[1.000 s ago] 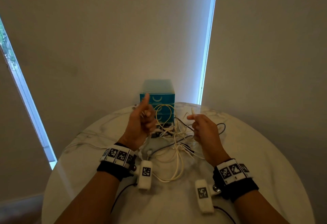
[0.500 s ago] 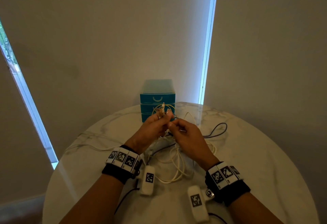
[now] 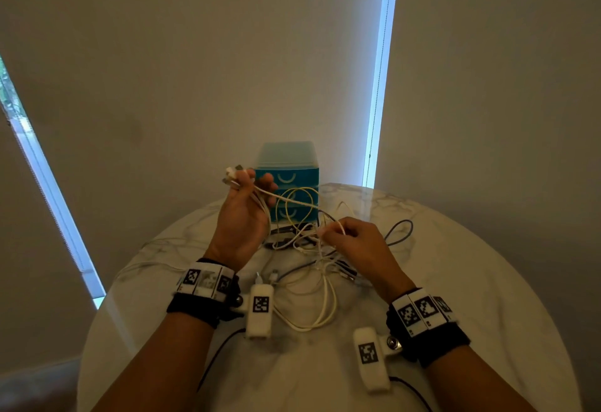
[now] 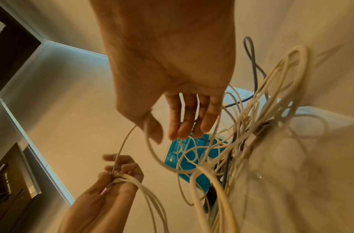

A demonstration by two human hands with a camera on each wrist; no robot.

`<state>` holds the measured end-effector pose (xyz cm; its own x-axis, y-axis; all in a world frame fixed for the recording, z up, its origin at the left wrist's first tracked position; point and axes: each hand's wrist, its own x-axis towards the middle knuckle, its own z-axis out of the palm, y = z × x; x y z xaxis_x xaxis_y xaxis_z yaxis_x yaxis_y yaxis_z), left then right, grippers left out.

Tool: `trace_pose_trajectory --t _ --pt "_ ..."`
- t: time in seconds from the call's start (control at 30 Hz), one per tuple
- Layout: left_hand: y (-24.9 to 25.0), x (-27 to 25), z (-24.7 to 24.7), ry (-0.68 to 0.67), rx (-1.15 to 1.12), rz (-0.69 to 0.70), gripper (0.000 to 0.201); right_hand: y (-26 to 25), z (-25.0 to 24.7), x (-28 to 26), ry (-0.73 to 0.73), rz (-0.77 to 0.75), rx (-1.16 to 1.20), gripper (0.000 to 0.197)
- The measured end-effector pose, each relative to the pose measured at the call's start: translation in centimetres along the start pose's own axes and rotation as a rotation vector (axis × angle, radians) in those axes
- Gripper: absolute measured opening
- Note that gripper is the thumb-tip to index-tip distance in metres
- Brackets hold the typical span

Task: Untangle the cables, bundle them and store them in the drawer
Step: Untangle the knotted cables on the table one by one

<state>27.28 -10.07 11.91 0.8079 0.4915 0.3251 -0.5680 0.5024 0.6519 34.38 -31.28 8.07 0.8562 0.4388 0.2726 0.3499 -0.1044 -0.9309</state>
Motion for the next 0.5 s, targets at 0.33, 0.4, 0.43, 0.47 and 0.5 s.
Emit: trace_pose_trajectory --t 0.33,0.4,0.43,0.47,0.5 --pt "1.9 1.9 -4.3 0.071 -0.334 0.055 0.027 -1.3 0.1 -0.9 -0.454 -0.078 0.147 0.02" --pt "1.8 1.6 -3.6 0.069 -0.251 0.062 0.027 -1.3 0.1 -0.7 -0.349 -0.077 0.221 0.021" --pt "1.8 1.4 -3.1 0.067 -0.213 0.06 0.028 -1.3 0.1 -0.5 -0.266 -0.096 0.199 0.018" --pt "1.8 1.3 -2.8 0.066 -0.17 0.056 0.03 -1.0 0.0 -0.2 -0.17 -0.121 0.152 0.014" --pt "1.8 1.2 -2.6 0.066 -0.126 0.055 0.031 -0.9 -0.2 0.0 -0.083 -0.144 0.103 0.011"
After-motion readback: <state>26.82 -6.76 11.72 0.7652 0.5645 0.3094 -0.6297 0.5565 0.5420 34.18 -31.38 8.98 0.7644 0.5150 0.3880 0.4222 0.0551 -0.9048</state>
